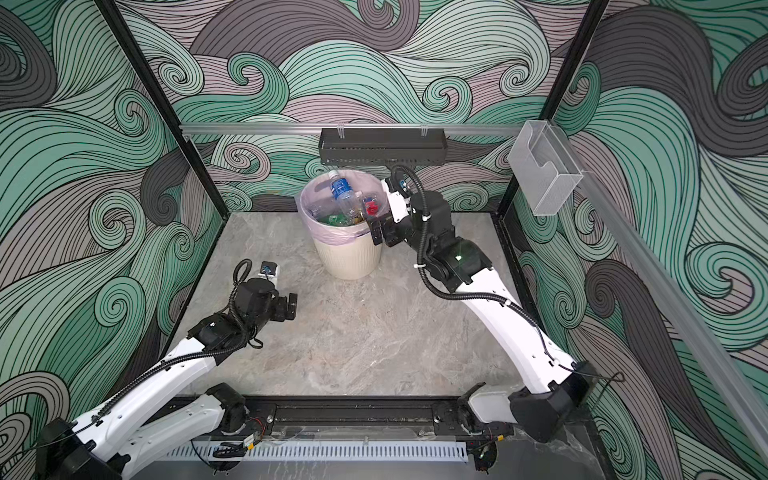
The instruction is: Throw the plastic bottles in the bin
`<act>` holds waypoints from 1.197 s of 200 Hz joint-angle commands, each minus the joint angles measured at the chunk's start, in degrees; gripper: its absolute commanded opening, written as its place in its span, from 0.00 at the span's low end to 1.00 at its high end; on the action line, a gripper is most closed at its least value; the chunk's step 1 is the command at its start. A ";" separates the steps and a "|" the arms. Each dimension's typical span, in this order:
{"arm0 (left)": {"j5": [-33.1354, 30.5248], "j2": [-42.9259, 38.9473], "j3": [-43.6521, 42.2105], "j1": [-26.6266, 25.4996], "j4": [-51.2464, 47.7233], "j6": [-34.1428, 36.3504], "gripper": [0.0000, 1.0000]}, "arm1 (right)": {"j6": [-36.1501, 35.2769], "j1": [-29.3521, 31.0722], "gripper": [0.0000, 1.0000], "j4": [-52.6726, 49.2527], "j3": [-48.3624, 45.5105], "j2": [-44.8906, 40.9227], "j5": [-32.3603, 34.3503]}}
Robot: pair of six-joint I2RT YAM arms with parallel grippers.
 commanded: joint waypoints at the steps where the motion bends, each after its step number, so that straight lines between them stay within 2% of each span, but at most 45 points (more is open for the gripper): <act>1: -4.80 -0.06 0.80 1.36 3.94 0.93 0.99 | 0.47 -1.53 1.00 2.55 -6.22 -3.90 3.48; 40: -9.57 -0.25 -3.26 5.64 11.56 1.68 0.99 | 3.22 -5.96 1.00 5.54 -17.76 -11.22 6.03; 83: -14.09 1.41 -9.87 13.47 22.79 0.67 0.99 | 6.60 -12.03 1.00 10.35 -33.06 -16.58 9.62; 104: -14.66 3.47 -12.49 16.11 28.63 -0.15 0.99 | 7.74 -15.33 1.00 15.96 -41.07 -18.28 11.21; 126: -14.15 7.09 -13.21 18.09 34.05 2.49 0.99 | 6.56 -19.02 1.00 25.38 -49.90 -17.86 13.19; 159: -10.10 16.19 -14.73 22.34 44.90 4.80 0.99 | 7.19 -24.91 1.00 45.00 -61.31 -13.64 15.03; 180: -7.07 21.96 -13.32 26.64 47.84 4.39 0.99 | 8.31 -27.63 1.00 51.94 -64.38 -9.93 14.72; 197: -1.01 24.50 -11.39 29.84 48.49 3.37 0.99 | 6.35 -28.54 1.00 56.98 -65.66 -5.97 14.90; 225: 7.87 27.66 -11.82 31.17 54.84 6.98 0.99 | 4.52 -29.43 1.00 61.65 -65.30 -3.14 12.72; 239: 10.35 31.22 -13.14 31.41 59.89 8.09 0.99 | 4.19 -29.57 1.00 64.57 -65.32 -1.29 12.59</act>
